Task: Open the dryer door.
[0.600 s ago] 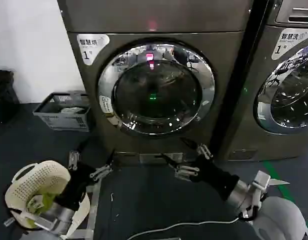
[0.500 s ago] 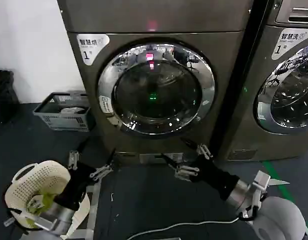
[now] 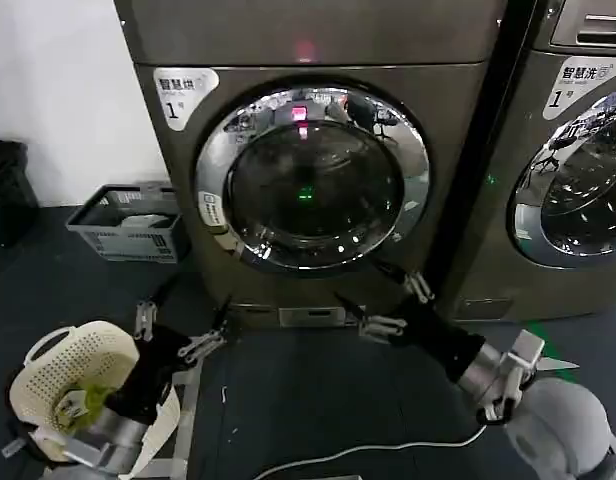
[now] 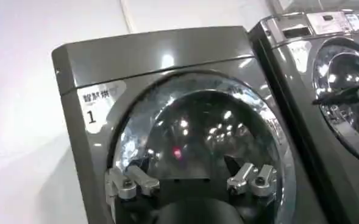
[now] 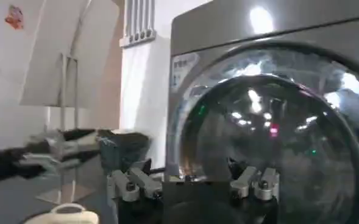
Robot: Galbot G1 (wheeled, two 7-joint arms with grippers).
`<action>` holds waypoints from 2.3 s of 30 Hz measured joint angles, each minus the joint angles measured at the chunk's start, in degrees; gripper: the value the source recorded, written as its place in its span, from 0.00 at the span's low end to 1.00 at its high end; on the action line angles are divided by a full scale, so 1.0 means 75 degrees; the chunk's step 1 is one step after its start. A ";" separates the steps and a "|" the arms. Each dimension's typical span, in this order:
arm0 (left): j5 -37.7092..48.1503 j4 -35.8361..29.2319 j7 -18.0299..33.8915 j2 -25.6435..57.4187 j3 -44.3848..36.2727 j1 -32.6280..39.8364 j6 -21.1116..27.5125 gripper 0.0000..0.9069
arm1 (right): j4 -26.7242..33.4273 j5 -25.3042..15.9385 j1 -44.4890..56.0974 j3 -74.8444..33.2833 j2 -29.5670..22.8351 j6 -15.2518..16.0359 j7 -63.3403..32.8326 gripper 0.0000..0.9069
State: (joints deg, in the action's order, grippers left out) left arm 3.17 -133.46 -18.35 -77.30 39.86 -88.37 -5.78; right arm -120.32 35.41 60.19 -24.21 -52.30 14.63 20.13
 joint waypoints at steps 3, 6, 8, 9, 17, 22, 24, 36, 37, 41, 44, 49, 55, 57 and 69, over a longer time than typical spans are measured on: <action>0.0000 -0.0057 0.0009 -0.0015 0.0001 -0.0032 0.0000 1.00 | 0.0307 0.0005 -0.0416 0.0288 0.0024 -0.0059 0.0015 1.00; 0.0000 -0.0127 0.0016 -0.0034 0.0000 -0.0055 0.0004 1.00 | 0.0579 0.0010 -0.0785 0.0568 0.0031 -0.0138 0.0028 1.00; -0.0001 -0.0169 0.0016 -0.0048 -0.0001 -0.0066 0.0008 1.00 | 0.0758 0.0013 -0.1022 0.0767 0.0023 -0.0198 0.0030 1.00; 0.0000 -0.0187 0.0018 -0.0054 -0.0002 -0.0072 0.0011 1.00 | 0.0829 0.0023 -0.1123 0.0853 0.0015 -0.0229 0.0032 1.00; -0.0003 -0.0360 0.0036 -0.0104 0.0008 -0.0217 0.0016 1.00 | 0.1447 0.0015 -0.1893 0.1537 -0.0124 -0.0357 0.0007 1.00; -0.0005 -0.0444 0.0038 -0.0158 0.0021 -0.0248 0.0016 1.00 | 0.1828 -0.0105 -0.2327 0.1947 -0.0296 -0.0444 -0.0058 1.00; -0.0008 -0.0469 0.0037 -0.0163 0.0019 -0.0261 0.0016 1.00 | 0.1990 -0.0124 -0.2480 0.2109 -0.0366 -0.0472 -0.0111 1.00; -0.0010 -0.0522 0.0039 -0.0187 0.0076 -0.0341 -0.0014 1.00 | 0.2830 -0.0170 -0.3512 0.2980 -0.0829 -0.0479 -0.0223 1.00; -0.0010 -0.0523 0.0039 -0.0194 0.0076 -0.0335 -0.0016 1.00 | 0.2885 -0.0173 -0.3583 0.3044 -0.0871 -0.0475 -0.0229 1.00; -0.0014 -0.0522 0.0038 -0.0214 0.0064 -0.0315 -0.0028 1.00 | 0.3048 -0.0200 -0.3819 0.3238 -0.1024 -0.0472 -0.0243 1.00; -0.0020 -0.0522 0.0038 -0.0220 0.0063 -0.0306 -0.0036 1.00 | 0.3203 -0.0246 -0.3976 0.3376 -0.1146 -0.0472 -0.0245 1.00; -0.0021 -0.0518 0.0040 -0.0224 0.0069 -0.0308 -0.0055 1.00 | 0.3409 -0.0323 -0.4178 0.3551 -0.1320 -0.0486 -0.0253 1.00; -0.0022 -0.0521 0.0040 -0.0258 0.0064 -0.0313 -0.0063 1.00 | 0.3667 -0.0377 -0.4373 0.3719 -0.1484 -0.0522 -0.0306 1.00; -0.0022 -0.0521 0.0038 -0.0259 0.0067 -0.0314 -0.0069 1.00 | 0.3753 -0.0393 -0.4440 0.3794 -0.1550 -0.0528 -0.0339 1.00; -0.0023 -0.0525 0.0005 -0.0266 0.0143 -0.0348 -0.0088 1.00 | 0.4325 -0.0678 -0.4899 0.4243 -0.2119 -0.0600 -0.0427 1.00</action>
State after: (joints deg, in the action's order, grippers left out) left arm 3.00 -137.39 -18.32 -79.29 40.93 -90.98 -6.45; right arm -87.88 30.32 23.45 7.61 -68.19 10.13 16.93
